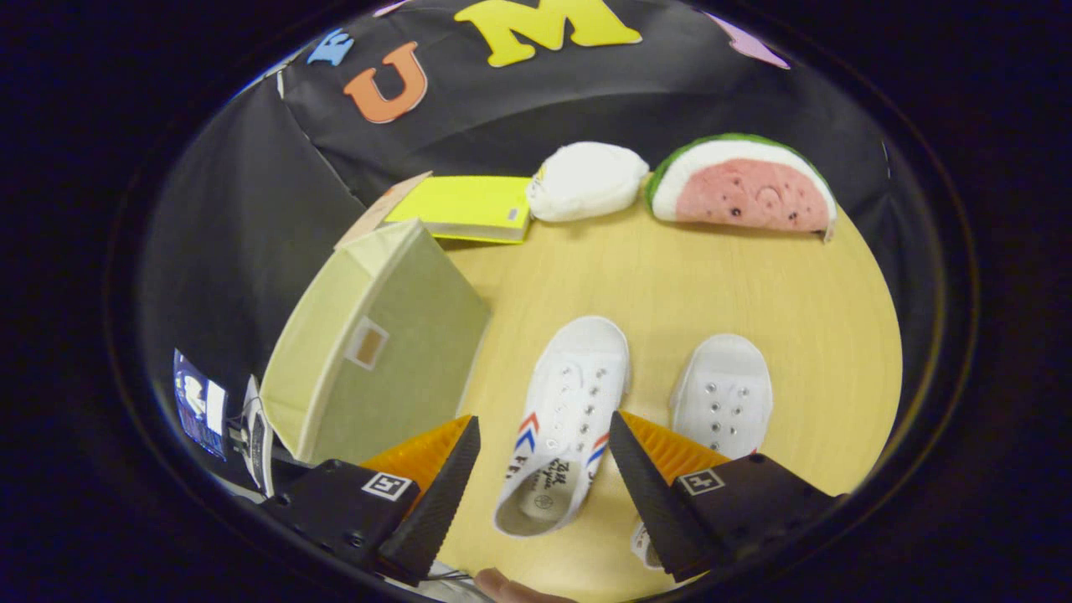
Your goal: Open the storage box then place both shoes into the box .Put the left shoe in first, then the right shoe, with the right side of both shoes facing outward in a uniform manner.
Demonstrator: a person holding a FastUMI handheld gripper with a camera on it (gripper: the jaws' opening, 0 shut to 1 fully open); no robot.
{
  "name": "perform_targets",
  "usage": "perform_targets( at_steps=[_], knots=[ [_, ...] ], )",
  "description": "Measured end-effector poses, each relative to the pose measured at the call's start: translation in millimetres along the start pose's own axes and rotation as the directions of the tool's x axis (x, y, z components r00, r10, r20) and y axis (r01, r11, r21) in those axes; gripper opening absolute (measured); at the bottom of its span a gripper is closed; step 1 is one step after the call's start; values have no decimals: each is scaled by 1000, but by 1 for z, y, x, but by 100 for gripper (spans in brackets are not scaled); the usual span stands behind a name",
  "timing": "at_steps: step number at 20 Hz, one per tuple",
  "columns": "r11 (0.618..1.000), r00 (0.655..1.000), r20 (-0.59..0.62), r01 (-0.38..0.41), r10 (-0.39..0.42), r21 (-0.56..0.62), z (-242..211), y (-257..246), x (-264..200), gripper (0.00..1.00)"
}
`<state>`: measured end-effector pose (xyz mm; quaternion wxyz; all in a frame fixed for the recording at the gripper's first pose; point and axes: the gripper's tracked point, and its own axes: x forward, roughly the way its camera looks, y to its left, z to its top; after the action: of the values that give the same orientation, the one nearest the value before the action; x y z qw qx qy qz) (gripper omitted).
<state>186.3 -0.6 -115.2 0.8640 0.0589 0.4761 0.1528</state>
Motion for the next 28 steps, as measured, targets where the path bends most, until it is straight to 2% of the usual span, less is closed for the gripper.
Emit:
perform_targets(
  at_steps=[4, 6, 9, 12, 13, 15, 20, 23, 28],
  knots=[
    [1000, 993, -116, 13, -15, -12, -26, -13, 17, 100],
    [999, 985, -164, 46, -50, -28, -35, -20, 25, 94],
    [995, 979, -179, 98, -96, 2, -31, -27, 38, 64],
    [997, 977, -199, 72, -75, -22, -30, -16, 40, 34],
    [996, 976, -199, 84, -86, -18, -32, -16, 42, 15],
    [997, 980, -185, 79, -76, 6, -31, -15, 40, 8],
    [994, 990, -134, -25, 39, 107, -26, -14, 34, 6],
    [993, 997, -63, -33, 40, 109, -10, -18, 12, 6],
    [995, 996, 59, -70, 65, 76, 20, 5, -45, 6]
  ],
)
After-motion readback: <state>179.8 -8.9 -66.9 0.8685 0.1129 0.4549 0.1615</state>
